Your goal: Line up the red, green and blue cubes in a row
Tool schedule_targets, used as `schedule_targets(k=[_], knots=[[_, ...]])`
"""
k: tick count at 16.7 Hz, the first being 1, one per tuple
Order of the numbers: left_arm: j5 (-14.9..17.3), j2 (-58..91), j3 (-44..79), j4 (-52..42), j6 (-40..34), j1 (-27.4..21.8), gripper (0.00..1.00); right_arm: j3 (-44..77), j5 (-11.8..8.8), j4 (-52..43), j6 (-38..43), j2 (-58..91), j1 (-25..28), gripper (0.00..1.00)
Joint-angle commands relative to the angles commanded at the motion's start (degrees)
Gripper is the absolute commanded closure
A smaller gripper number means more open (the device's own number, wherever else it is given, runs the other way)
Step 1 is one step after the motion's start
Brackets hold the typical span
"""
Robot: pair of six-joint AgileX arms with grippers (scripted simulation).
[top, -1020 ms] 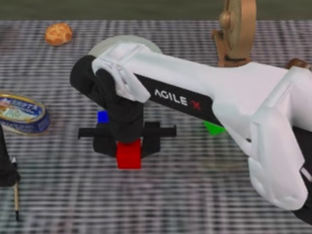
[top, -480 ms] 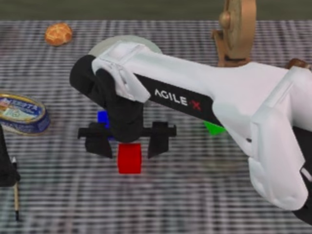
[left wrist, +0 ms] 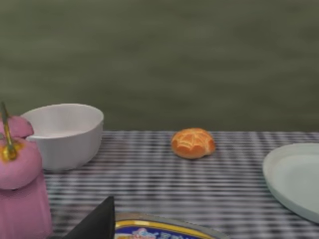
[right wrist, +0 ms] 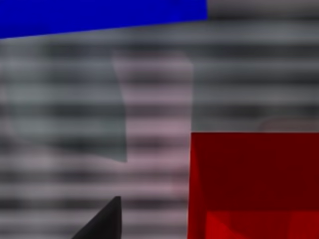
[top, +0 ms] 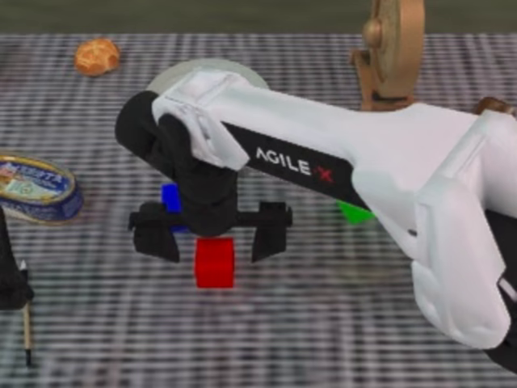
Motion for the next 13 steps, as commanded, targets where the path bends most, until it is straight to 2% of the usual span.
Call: schedule_targets(k=[3,9,13], knots=[[0.00,0.00,0.00,0.00,0.00,0.00,0.00,2.37,0.02,-2.32,0.11,0.51,0.18,0.00],[0.00,0.00,0.00,0.00,0.00,0.00,0.00,17.32,0.00,-15.51,0.25,1.89,0.60,0.00],[0.00,0.00,0.00,0.00,0.00,0.00,0.00,19.45,0.03,-17.59,0.12,1.86,0.67,0.00]])
